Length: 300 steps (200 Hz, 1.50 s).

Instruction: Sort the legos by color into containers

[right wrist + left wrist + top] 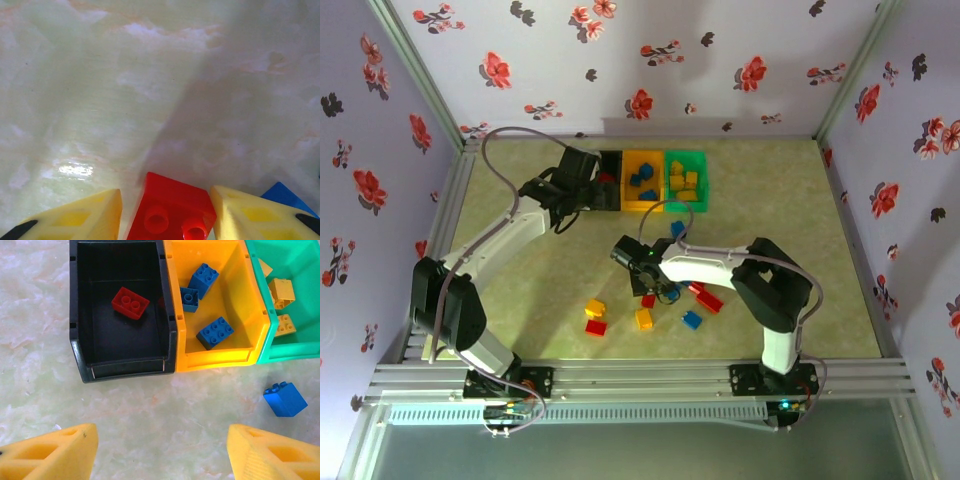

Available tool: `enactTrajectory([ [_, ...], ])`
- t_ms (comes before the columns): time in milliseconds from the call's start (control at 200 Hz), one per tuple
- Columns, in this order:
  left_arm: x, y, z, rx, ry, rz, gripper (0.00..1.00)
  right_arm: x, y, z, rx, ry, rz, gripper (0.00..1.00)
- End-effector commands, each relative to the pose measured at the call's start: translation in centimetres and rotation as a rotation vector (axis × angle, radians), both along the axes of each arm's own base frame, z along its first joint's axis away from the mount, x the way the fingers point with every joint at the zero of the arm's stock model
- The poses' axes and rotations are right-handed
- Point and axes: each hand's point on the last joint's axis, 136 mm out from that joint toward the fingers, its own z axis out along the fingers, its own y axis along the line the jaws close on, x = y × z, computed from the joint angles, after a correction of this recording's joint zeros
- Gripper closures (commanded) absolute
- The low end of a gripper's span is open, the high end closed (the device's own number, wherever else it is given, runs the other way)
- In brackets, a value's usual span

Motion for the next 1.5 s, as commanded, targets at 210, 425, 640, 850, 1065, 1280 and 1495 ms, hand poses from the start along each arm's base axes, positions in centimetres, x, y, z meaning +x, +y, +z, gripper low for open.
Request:
enactTrajectory([
  [210, -0.5, 0.5, 1.9, -0.038, -0.036, 0.013, 0.31, -0.3, 1.2, -1.0, -0.011, 0.045, 0.042, 0.57],
  [425, -0.7, 0.8, 2.0, -0.036, -0.039, 0.018, 0.31, 1.1, 1.6, -1.0, -0.009, 0.023, 0.067, 0.67],
  [640, -1.0, 1.4, 2.5, -0.031, -0.053, 0.038, 0.31, 3.8, 1.7, 0.1, 0.018, -0.022, 0.089, 0.71],
  [850, -1.3, 2.3, 3.3, -0.026, -0.071, 0.059, 0.31, 7.1, 2.7, 2.7, 0.071, -0.083, 0.15, 0.72],
  [1065, -2.1, 3.3, 3.6, -0.027, -0.081, 0.087, 0.31, 12.8, 4.1, 7.6, 0.152, -0.228, 0.18, 0.72],
  [1280, -3.3, 4.4, 3.5, -0.025, -0.079, 0.11, 0.31, 19.3, 6.4, 12.2, 0.281, -0.373, 0.185, 0.72],
  [1495, -4.4, 5.1, 4.1, -0.027, -0.089, 0.108, 0.31, 24.0, 8.6, 15.3, 0.443, -0.471, 0.202, 0.72],
])
